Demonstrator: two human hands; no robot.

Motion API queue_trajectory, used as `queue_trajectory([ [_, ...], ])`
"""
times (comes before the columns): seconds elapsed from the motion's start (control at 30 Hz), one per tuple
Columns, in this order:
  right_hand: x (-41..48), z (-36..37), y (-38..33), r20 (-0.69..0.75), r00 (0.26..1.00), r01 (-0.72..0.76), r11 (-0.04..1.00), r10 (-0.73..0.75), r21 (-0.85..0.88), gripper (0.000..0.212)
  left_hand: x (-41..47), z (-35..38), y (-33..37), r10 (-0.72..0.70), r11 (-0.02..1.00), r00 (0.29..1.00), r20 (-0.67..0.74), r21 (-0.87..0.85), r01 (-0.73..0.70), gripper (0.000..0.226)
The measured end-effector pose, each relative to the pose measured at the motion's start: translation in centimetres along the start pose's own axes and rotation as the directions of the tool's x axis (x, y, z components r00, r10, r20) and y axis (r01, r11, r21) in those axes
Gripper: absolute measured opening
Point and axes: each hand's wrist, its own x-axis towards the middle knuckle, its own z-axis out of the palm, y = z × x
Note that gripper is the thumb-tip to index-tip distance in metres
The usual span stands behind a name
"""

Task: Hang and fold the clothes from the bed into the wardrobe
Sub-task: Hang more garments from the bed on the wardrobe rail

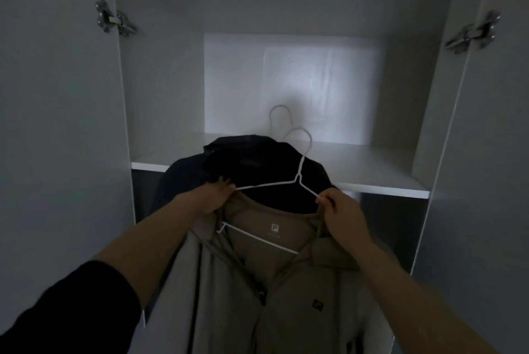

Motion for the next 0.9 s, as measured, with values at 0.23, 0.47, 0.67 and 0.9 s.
queue_trajectory([
  [0.23,0.3,4.0,1.5,0.006,0.992,-0.122,0.988,0.123,-0.09,0.019,0.4,3.5,0.1,0.169,0.971,0.916,-0.363,-0.099,-0.219,0.019],
  [0.47,0.5,4.9,1.8,-0.083,0.983,-0.167,0.984,0.162,-0.06,0.018,1.2,1.2,-1.1,0.214,0.969,0.842,-0.496,0.0,-0.247,0.038],
  [0.67,0.9,5.7,1.2,-0.118,0.964,-0.246,0.968,0.239,-0.05,0.018,2.9,-0.5,-0.5,0.4,0.916,0.703,-0.588,0.223,-0.335,0.064],
  [0.9,0.5,5.8,0.8,-0.11,0.958,-0.27,0.962,0.264,-0.047,0.018,4.9,-0.6,0.8,0.469,0.841,0.807,-0.36,0.461,-0.283,0.012],
])
